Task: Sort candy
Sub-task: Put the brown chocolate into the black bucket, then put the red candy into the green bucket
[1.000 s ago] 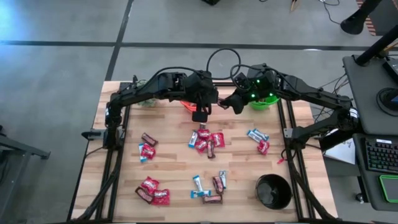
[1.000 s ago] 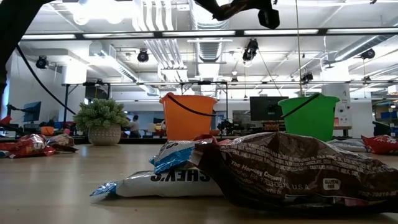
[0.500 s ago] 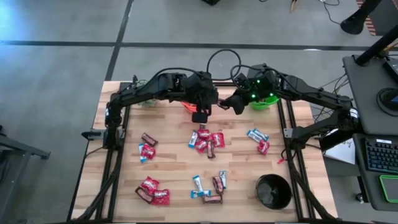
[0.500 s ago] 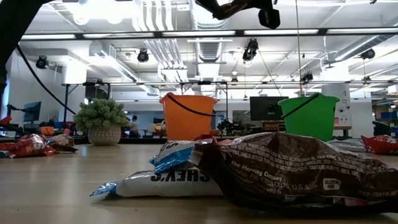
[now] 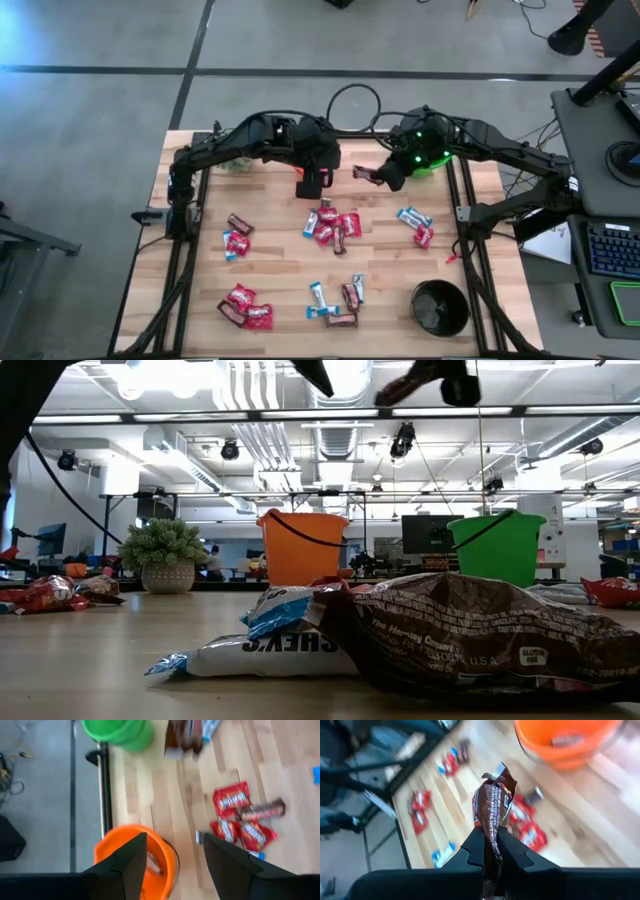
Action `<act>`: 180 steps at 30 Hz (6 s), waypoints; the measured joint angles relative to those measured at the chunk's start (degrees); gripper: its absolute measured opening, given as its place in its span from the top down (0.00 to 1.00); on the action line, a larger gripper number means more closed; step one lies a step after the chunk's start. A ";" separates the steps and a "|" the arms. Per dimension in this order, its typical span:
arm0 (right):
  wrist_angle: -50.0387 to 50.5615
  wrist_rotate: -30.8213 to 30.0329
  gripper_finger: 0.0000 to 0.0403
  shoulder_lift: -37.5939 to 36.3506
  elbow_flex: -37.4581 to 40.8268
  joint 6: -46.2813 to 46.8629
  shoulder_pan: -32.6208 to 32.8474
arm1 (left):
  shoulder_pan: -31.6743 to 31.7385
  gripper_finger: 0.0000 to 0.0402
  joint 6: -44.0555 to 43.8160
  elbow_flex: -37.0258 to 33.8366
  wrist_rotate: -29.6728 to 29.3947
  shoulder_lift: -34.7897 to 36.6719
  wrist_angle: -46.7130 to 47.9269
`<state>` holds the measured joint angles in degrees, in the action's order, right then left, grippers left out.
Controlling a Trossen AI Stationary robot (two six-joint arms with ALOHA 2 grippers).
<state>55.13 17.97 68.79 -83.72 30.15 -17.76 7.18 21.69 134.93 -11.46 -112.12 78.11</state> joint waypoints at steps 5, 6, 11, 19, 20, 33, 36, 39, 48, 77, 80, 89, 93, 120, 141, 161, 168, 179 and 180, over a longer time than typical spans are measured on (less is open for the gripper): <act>7.75 0.49 0.96 -1.41 -0.27 1.16 0.49 | 0.00 0.58 -1.51 -0.02 0.01 0.00 3.84; 9.01 0.69 0.96 -1.88 -0.27 1.76 0.66 | 0.00 0.59 -1.82 -0.02 0.01 0.00 4.46; 14.68 3.19 0.96 -4.52 -0.29 5.90 2.51 | 0.00 0.61 -3.22 -0.03 0.01 -0.01 7.66; 23.28 3.65 0.96 -8.61 -0.29 14.80 9.89 | 0.00 0.62 -5.29 -0.04 0.04 -0.02 11.95; 24.06 3.57 0.96 -9.00 -0.29 16.16 11.03 | 0.00 0.62 -5.68 -0.04 0.05 -0.01 11.93; 28.27 3.44 0.96 -9.77 -0.29 33.52 28.04 | 0.00 0.62 -6.24 -0.07 3.05 0.17 11.93; 28.25 3.08 0.96 -9.17 -0.29 38.42 33.71 | 0.00 0.62 -6.23 -0.07 3.05 0.52 11.91; 28.10 1.69 0.96 -8.22 -0.29 43.56 39.99 | 0.00 0.62 -6.23 -0.07 3.05 0.93 11.93; 26.17 -0.19 0.96 -2.15 -0.29 54.75 54.86 | 0.00 0.62 -6.22 -0.07 3.04 2.85 11.92; 19.31 0.55 0.79 7.64 -0.29 57.59 59.52 | 0.00 0.62 -7.04 -0.07 3.05 3.61 11.91; 19.33 0.56 0.74 7.59 -0.29 57.72 59.52 | 0.00 0.62 -7.26 -0.07 3.06 3.61 11.91; 19.73 -0.03 0.65 7.50 -0.31 56.16 59.49 | 0.00 0.62 -7.28 -0.07 3.16 3.61 11.91; 21.40 -2.78 0.64 7.52 -0.33 54.70 59.36 | 0.00 0.62 -7.28 -0.07 3.14 3.63 11.91; 34.87 -21.17 0.60 7.39 1.81 29.62 39.56 | -0.25 0.42 -16.46 -0.09 11.60 11.06 11.91; 30.22 -21.00 0.60 7.00 15.10 18.65 31.69 | -0.61 0.42 -16.87 -0.09 10.53 17.93 11.91; 26.56 -27.65 0.53 7.04 19.93 20.89 30.47 | -0.59 0.42 -20.02 -0.09 4.93 18.41 11.91; 26.27 -27.73 0.51 7.04 24.33 30.79 30.30 | -0.59 0.42 -20.30 -0.09 4.93 19.98 11.91; 22.00 -24.84 0.51 7.04 29.84 56.08 30.10 | -0.59 0.42 -15.98 -0.46 4.44 25.05 11.91; 20.78 -24.83 0.51 7.04 30.22 57.87 30.10 | -0.59 0.42 -15.98 -0.46 4.43 25.27 11.91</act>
<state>75.91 -6.86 75.83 -53.50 88.02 12.34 6.59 5.72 134.47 -7.03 -86.84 90.02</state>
